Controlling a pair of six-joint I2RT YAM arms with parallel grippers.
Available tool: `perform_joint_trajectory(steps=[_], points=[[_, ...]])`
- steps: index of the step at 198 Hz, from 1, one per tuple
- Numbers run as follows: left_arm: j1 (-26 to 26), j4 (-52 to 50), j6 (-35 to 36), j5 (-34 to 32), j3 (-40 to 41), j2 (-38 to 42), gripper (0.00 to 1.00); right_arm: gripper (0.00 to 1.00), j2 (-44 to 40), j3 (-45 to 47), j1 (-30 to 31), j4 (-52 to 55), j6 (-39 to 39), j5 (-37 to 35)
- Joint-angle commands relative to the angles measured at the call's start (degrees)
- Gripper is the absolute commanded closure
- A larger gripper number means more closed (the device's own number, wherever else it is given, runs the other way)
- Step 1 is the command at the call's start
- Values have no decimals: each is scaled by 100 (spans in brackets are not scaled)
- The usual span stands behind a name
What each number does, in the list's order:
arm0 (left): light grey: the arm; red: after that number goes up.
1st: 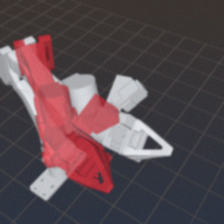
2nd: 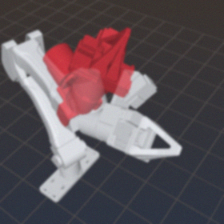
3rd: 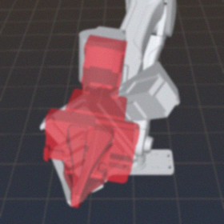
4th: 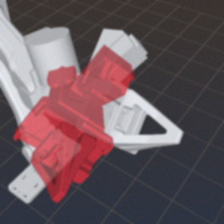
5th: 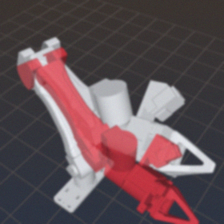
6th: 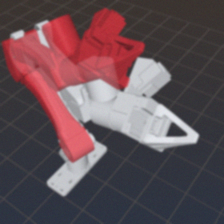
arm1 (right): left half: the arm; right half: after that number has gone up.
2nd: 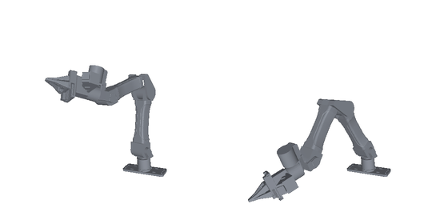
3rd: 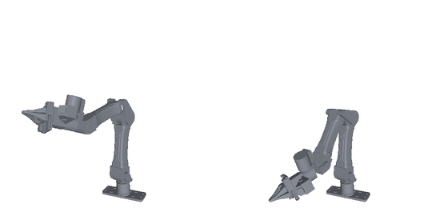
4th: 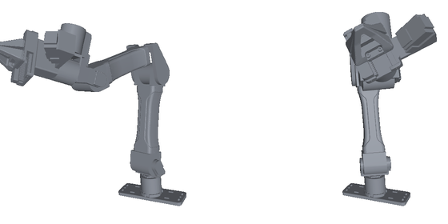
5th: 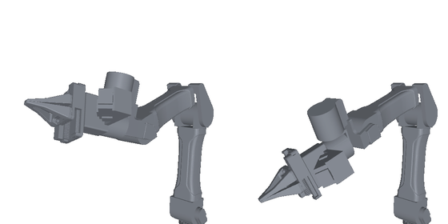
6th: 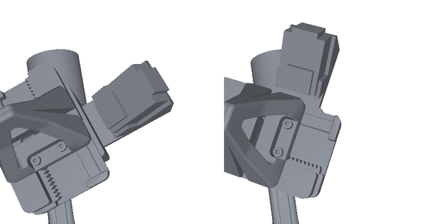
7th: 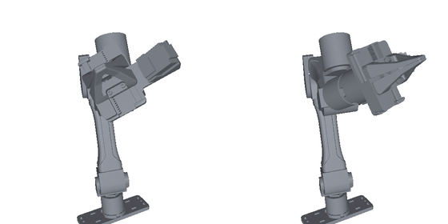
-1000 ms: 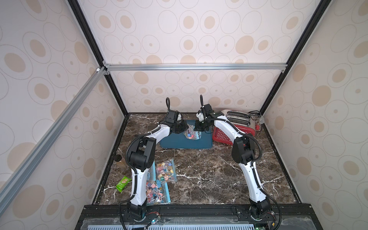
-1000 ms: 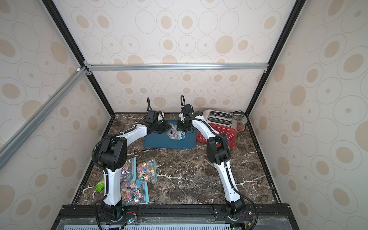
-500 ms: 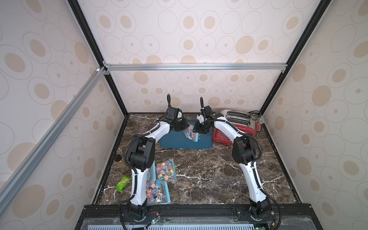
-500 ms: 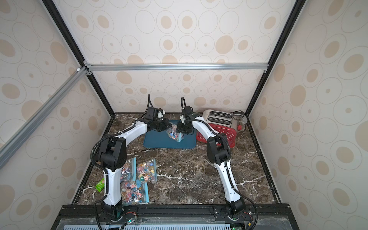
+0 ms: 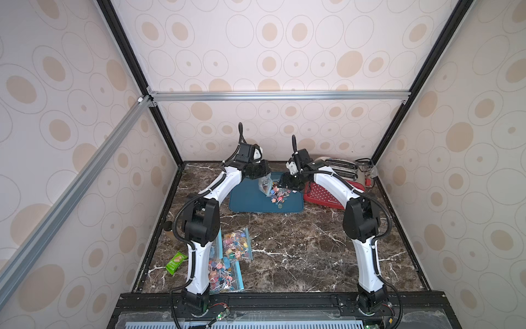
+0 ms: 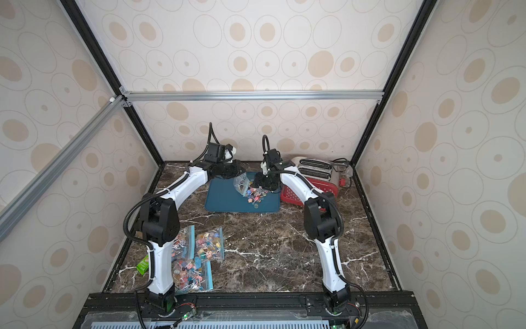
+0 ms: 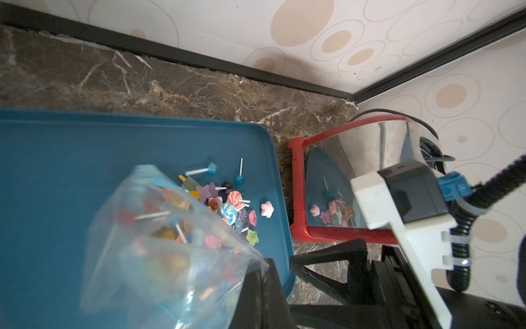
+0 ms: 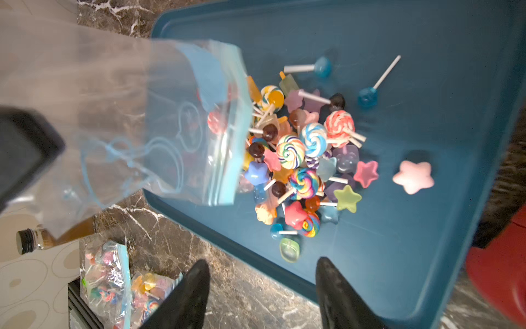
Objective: Pour candies out of the ziploc bag
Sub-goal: 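Pour the candies out of the ziploc bag onto the tray.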
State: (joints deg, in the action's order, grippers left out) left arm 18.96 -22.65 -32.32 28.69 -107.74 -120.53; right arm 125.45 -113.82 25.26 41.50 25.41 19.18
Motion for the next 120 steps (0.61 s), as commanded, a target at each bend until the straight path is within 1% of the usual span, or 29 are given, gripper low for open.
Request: perform_joint_trajectory(steps=[1,48,120], points=[[-42,-505,380,-83,-424,285,100,37,-350,261,5,-33,-71,-151],[-38,-1010,650,-309,-654,332,100,37,-788,742,10,-98,-97,-281],[-41,-1312,779,-764,-548,788,100,38,-1564,1684,-34,-295,-95,-400]])
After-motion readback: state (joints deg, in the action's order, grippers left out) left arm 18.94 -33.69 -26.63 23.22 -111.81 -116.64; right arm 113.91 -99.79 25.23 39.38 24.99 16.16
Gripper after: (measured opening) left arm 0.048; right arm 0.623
